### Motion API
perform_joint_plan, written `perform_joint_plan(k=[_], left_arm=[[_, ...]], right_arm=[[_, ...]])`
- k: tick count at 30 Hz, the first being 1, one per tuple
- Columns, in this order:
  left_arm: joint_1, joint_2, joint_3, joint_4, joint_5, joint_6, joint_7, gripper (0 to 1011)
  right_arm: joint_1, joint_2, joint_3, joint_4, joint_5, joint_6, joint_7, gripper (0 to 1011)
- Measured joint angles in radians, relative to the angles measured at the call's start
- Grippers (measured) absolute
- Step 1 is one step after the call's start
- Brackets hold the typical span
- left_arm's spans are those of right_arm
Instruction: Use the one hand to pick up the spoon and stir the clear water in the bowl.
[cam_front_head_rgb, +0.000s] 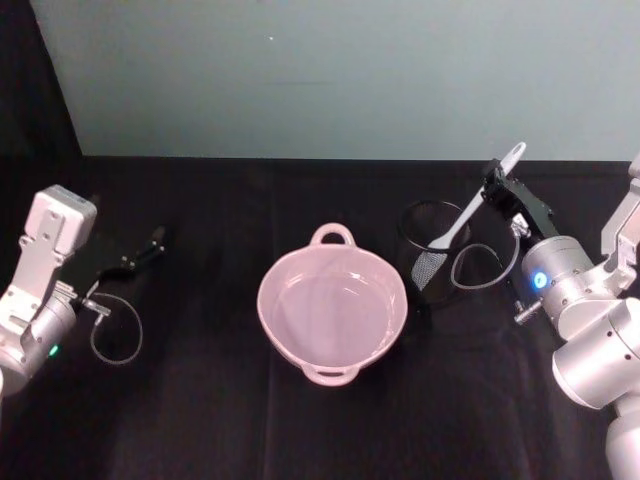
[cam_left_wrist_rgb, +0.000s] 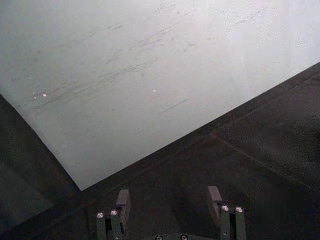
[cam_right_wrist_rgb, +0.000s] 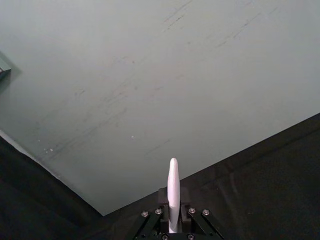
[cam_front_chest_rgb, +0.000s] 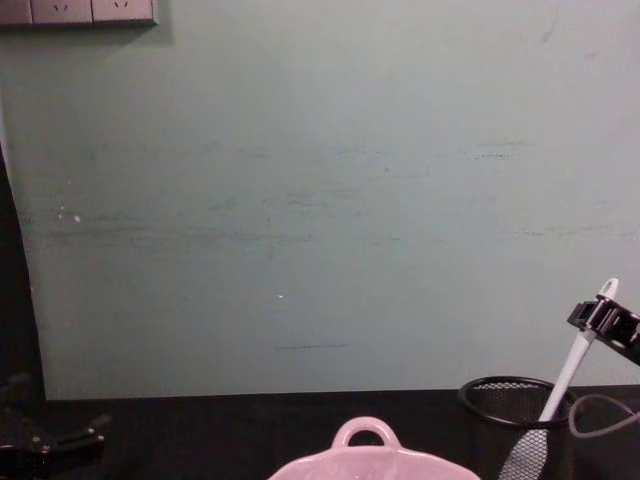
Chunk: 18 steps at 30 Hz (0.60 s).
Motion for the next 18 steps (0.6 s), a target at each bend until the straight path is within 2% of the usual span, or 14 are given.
perform_joint_plan(k=[4, 6, 11, 17, 18], left_arm=[[0.0, 0.0, 0.0, 0.0, 0.0, 0.0, 0.0, 1011], [0.0, 0.0, 0.0, 0.0, 0.0, 0.0, 0.0, 1011], [0.0, 0.0, 0.0, 0.0, 0.0, 0.0, 0.0, 1011], [0.0, 0.0, 0.0, 0.0, 0.0, 0.0, 0.0, 1011], [0.0, 0.0, 0.0, 0.0, 0.0, 0.0, 0.0, 1011]], right_arm=[[0.0, 0.0, 0.0, 0.0, -0.001, -0.001, 0.0, 247], [0.0, 0.0, 0.0, 0.0, -0.002, -0.001, 0.0, 268], [0.0, 0.0, 0.0, 0.0, -0.003, -0.002, 0.0, 470], [0.0, 0.0, 0.0, -0.001, -0.004, -0.002, 0.0, 626], [0.0, 0.0, 0.0, -0.001, -0.004, -0.003, 0.0, 695]])
